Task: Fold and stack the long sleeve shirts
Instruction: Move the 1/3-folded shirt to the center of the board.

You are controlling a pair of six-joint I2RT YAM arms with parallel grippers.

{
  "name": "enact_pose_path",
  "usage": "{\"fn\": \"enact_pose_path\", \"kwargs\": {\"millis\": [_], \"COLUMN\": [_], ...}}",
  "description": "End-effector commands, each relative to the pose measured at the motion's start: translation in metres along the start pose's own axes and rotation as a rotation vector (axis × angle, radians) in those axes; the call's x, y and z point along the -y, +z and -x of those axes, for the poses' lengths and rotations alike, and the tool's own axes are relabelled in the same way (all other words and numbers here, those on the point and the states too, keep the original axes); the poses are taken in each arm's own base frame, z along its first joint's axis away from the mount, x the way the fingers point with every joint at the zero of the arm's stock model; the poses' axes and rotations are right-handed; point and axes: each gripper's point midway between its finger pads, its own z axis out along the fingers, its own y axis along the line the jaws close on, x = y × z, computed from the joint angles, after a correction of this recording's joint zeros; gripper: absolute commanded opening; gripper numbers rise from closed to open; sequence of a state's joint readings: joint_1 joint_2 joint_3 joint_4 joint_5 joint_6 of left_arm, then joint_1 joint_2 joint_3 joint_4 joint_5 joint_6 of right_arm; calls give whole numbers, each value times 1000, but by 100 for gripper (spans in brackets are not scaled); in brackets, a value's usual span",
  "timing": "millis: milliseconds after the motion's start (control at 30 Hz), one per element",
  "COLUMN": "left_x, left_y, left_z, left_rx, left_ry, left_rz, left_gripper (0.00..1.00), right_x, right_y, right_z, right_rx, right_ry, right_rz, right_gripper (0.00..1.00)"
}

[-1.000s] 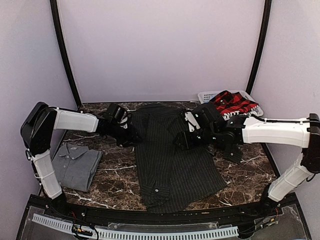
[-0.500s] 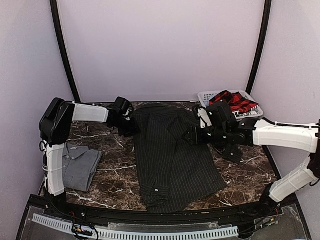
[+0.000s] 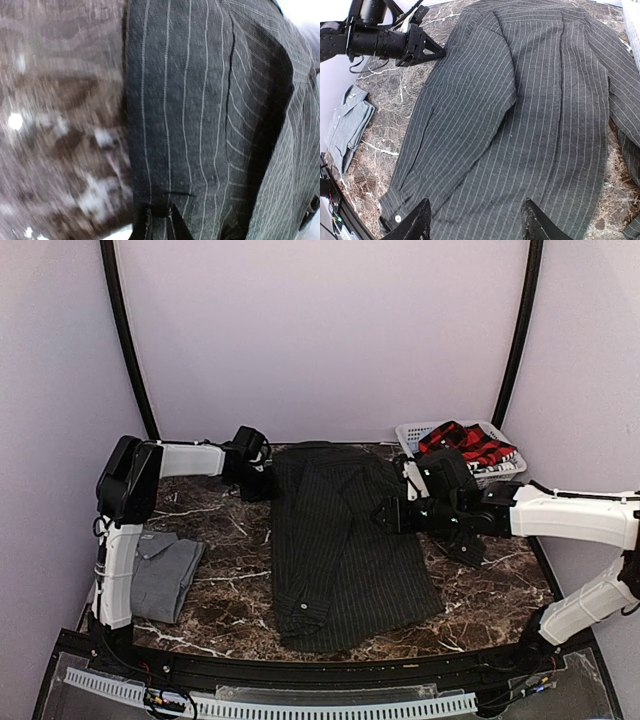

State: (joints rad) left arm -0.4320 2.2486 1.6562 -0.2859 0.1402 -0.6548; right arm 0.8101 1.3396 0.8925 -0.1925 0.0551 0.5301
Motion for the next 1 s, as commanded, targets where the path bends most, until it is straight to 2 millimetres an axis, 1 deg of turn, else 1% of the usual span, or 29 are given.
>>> {"fn": "enact_pose_path", "kwargs": {"millis": [0, 33, 67, 100, 133, 167, 200, 233, 300, 333, 367, 400, 433, 467, 500, 533, 567, 600, 633, 667, 700, 733, 767, 800, 833, 867, 900, 933, 967], "left_x": [-48, -48, -52, -50, -52, -50, -47, -41, -29, -20, -13, -4, 1, 7, 17, 21, 29, 31, 38, 35, 44, 40, 48, 44, 50, 45, 51, 46, 47], "left_y": [9, 10, 9, 7, 4, 0, -3, -10, -23, -35, -41, -55, -58, -70, -74, -82, -84, -91, -92, -95, -98, -99, -101, -102, -104, -103, -108, -105, -110], "left_z": [26, 35, 41, 50, 56, 64, 67, 74, 78, 82, 79, 83, 76, 73, 66, 58, 46, 34, 19, 3, -12, -30, -48, -66, -83, -102, -117, -138, -145], "left_rx": [-32, -28, -25, -16, -8, 1, 3, 10, 8, 22, 24, 48, 43, 54, 47, 47, 28, 22, -12, -33, -68, -93, -132, -160, -199, -235, -261, -300, -311], "left_ry": [17, 26, 21, 32, 33, 48, 58, 78, 96, 103, 115, 126, 132, 130, 135, 124, 128, 115, 115, 90, 87, 65, 66, 52, 58, 44, 56, 48, 47], "left_rz": [104, 102, 99, 93, 94, 90, 81, 76, 57, 45, 39, 32, 31, 17, -8, -24, -49, -73, -109, -127, -175, -197, -239, -249, -274, -271, -293, -286, -297], "left_gripper": [10, 10, 10, 10, 11, 12, 15, 16, 21, 22, 25, 26, 27, 27, 27, 27, 27, 27, 26, 26, 26, 25, 25, 25, 24, 23, 23, 22, 22], "right_x": [-1, 0, 0, 2, 3, 6, 8, 10, 11, 11, 11, 12, 8, 6, 4, 1, -1, -3, -5, -6, -6, -7, -8, -10, -12, -13, -15, -17, -16], "right_y": [8, 12, 15, 20, 23, 27, 30, 32, 36, 38, 40, 42, 45, 47, 49, 51, 53, 55, 57, 58, 59, 59, 60, 60, 61, 61, 61, 61, 61], "right_z": [9, 4, 0, -6, -10, -15, -19, -22, -28, -32, -35, -39, -45, -51, -57, -64, -71, -77, -83, -88, -94, -99, -104, -109, -113, -119, -126, -131, -135], "right_rx": [26, 7, -8, -29, -44, -62, -77, -89, -110, -124, -136, -144, -164, -180, -195, -212, -231, -247, -261, -274, -286, -295, -307, -318, -328, -341, -357, -369, -372], "right_ry": [25, 24, 20, 18, 18, 16, 16, 16, 12, 12, 11, 10, 11, 7, 2, -7, -16, -25, -33, -40, -44, -46, -48, -51, -51, -57, -60, -64, -68], "right_rz": [3, -1, 1, -2, -5, -14, -22, -32, -33, -28, -25, -26, -4, 3, 8, 13, 12, 7, 4, 0, -6, -8, -8, -7, -11, -15, -18, -18, -35], "right_gripper": [58, 58, 58, 58, 58, 58, 58, 58, 58, 58, 57, 56, 56, 55, 54, 54, 53, 52, 52, 52, 52, 51, 51, 50, 50, 49, 49, 49, 49]}}
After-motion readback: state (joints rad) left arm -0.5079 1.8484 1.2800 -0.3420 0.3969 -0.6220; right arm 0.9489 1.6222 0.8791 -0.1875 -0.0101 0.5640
